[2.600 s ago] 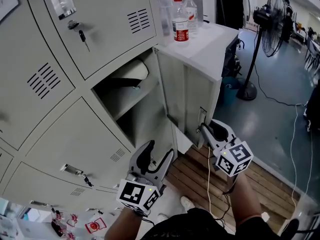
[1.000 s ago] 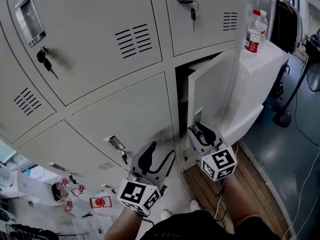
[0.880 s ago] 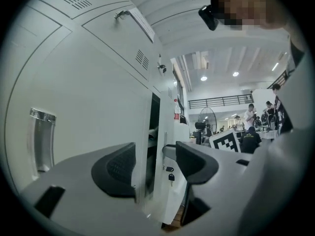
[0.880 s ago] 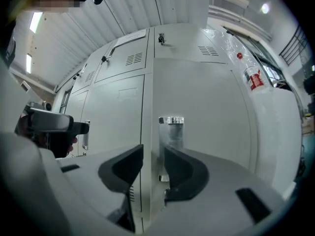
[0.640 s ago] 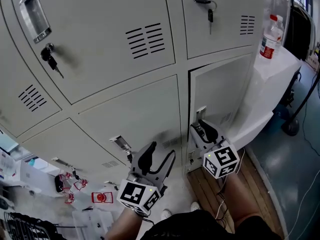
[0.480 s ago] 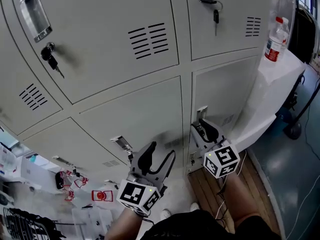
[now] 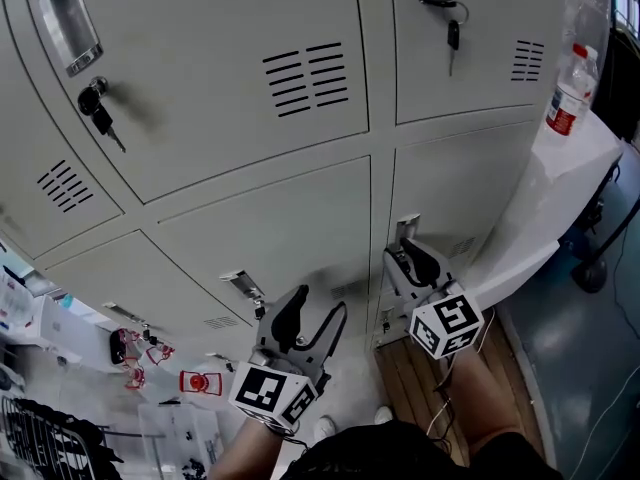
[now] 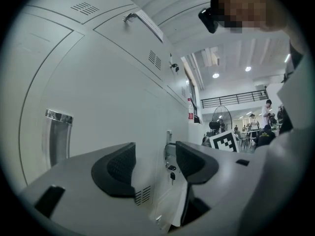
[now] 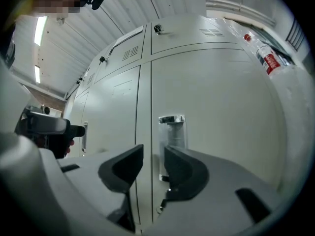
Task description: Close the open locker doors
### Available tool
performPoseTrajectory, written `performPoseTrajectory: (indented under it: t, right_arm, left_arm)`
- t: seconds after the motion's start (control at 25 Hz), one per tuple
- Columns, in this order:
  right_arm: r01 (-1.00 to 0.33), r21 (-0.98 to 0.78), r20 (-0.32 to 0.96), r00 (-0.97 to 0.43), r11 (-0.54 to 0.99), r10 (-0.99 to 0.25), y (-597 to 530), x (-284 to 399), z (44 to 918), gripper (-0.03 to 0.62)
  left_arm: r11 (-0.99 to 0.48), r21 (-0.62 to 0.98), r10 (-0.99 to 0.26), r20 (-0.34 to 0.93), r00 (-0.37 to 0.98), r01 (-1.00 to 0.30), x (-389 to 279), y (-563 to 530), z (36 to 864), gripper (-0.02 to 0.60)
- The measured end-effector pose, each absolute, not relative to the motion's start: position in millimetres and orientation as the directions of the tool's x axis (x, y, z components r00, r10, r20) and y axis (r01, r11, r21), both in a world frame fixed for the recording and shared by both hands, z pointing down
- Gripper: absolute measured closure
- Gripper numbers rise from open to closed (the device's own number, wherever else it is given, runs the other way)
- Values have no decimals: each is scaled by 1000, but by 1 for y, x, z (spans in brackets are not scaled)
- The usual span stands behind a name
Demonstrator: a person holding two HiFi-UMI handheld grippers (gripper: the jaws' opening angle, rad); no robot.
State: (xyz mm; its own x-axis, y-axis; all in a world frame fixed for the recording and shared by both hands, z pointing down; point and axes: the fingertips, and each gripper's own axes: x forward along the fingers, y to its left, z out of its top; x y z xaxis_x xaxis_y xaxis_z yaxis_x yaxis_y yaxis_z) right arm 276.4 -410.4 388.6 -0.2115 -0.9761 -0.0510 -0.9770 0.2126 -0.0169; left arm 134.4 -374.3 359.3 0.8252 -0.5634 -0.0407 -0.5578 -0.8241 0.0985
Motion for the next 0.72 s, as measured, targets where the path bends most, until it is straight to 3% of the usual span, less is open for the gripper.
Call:
performPoseTrajectory:
  t: [0.72]
  right_arm:
    - [-946,-44,-57,-319,322,-946,-407,278,389,473]
  left_arm:
    - [-723,100,-688,-11,726,-684,121,-352,368,330]
